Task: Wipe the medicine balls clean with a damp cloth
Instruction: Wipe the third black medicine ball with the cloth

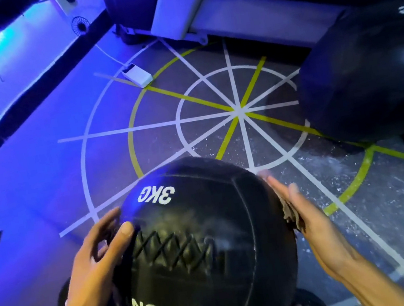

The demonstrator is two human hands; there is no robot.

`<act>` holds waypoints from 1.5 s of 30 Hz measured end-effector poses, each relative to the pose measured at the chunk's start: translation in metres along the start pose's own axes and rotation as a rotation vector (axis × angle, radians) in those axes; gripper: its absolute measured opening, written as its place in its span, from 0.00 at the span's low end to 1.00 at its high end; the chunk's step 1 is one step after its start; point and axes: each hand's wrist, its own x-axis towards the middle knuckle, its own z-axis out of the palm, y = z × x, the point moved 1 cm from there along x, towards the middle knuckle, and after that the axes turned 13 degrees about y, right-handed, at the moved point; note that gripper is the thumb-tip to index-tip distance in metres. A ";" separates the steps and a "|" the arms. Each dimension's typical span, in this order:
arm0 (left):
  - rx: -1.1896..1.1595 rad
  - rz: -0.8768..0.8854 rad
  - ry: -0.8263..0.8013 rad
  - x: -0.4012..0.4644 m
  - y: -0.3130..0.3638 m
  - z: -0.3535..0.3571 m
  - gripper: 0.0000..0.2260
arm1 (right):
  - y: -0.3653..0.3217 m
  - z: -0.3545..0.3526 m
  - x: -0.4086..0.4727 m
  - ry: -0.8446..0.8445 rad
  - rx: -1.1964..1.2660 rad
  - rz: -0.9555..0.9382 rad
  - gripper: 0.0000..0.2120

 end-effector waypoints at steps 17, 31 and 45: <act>0.234 0.209 0.104 0.040 -0.005 0.051 0.36 | 0.001 0.099 -0.050 -0.154 -0.915 -1.142 0.27; 0.343 0.178 0.092 0.047 0.014 0.066 0.37 | 0.003 0.080 -0.048 0.051 -0.958 -1.015 0.30; 0.286 0.170 0.031 0.050 0.000 0.056 0.32 | 0.037 0.034 -0.056 0.053 -1.091 -1.020 0.29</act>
